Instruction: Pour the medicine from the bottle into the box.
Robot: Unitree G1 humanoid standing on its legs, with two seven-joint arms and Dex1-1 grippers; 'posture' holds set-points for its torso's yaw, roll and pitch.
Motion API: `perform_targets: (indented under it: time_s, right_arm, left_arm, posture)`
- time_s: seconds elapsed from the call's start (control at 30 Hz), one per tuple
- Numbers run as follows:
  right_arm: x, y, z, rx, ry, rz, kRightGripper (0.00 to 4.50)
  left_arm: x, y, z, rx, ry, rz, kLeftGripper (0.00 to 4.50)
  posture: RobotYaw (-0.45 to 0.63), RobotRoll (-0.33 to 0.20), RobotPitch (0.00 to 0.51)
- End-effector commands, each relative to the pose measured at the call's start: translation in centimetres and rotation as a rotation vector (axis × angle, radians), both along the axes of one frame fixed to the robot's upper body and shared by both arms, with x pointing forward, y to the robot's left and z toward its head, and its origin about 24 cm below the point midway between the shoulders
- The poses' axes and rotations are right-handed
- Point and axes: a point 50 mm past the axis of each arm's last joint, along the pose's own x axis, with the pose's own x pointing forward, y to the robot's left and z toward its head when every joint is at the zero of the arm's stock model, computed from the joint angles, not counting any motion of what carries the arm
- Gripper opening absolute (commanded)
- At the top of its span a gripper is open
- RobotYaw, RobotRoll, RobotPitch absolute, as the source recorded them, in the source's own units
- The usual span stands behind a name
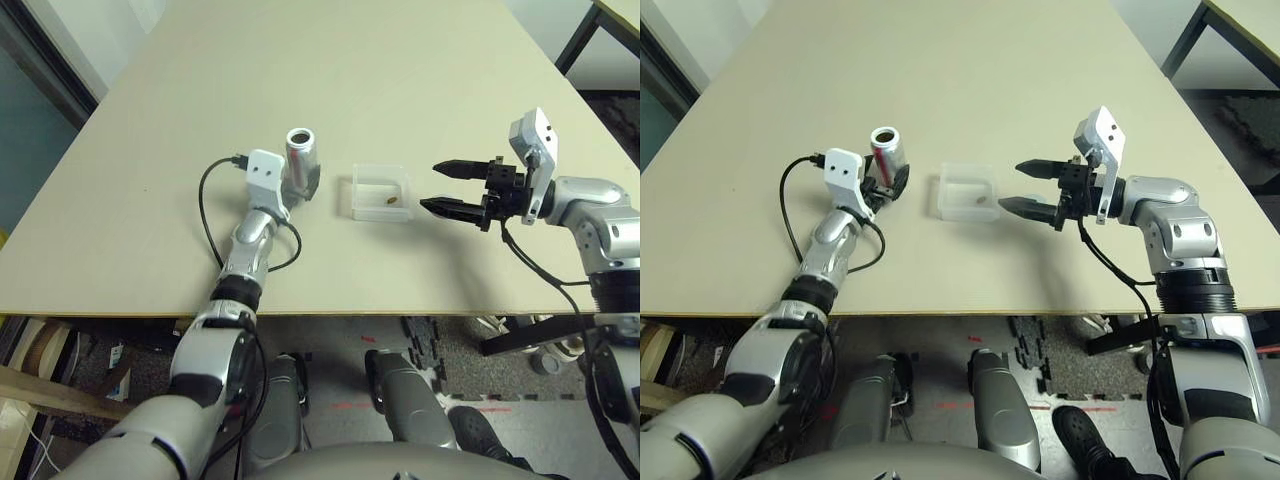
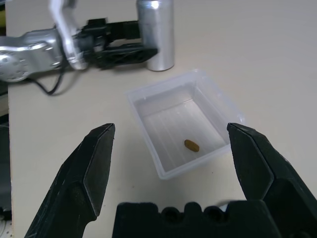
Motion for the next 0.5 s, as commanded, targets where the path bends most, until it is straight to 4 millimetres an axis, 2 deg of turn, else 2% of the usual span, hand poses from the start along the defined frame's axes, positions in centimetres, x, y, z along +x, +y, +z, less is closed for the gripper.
perform_targets:
  time_s: [0.03,0.2,0.33,0.5]
  right_arm:
    - [0.3,-0.2,0.0,-0.008,-0.007,-0.003,4.50]
    - [0.5,-0.4,0.1,-0.008,-0.012,-0.008,4.50]
    - [0.6,-0.7,0.1,0.001,-0.016,-0.024,4.50]
    - [0.6,-1.4,0.2,0.064,-0.026,-0.099,4.50]
  left_arm:
    - [-2.1,0.8,-0.3,-0.004,0.053,-0.022,4.46]
    - [-4.5,2.6,1.1,-0.008,0.070,-0.032,4.46]
    - [-5.2,4.5,2.9,0.001,0.058,-0.025,4.46]
    - [-4.6,9.5,5.4,0.041,0.039,0.108,4.46]
  posture:
    - [-0.19,0.000,0.157]
    - [-0.17,0.000,0.157]
    - [-0.16,0.000,0.158]
    - [-0.14,0.000,0.162]
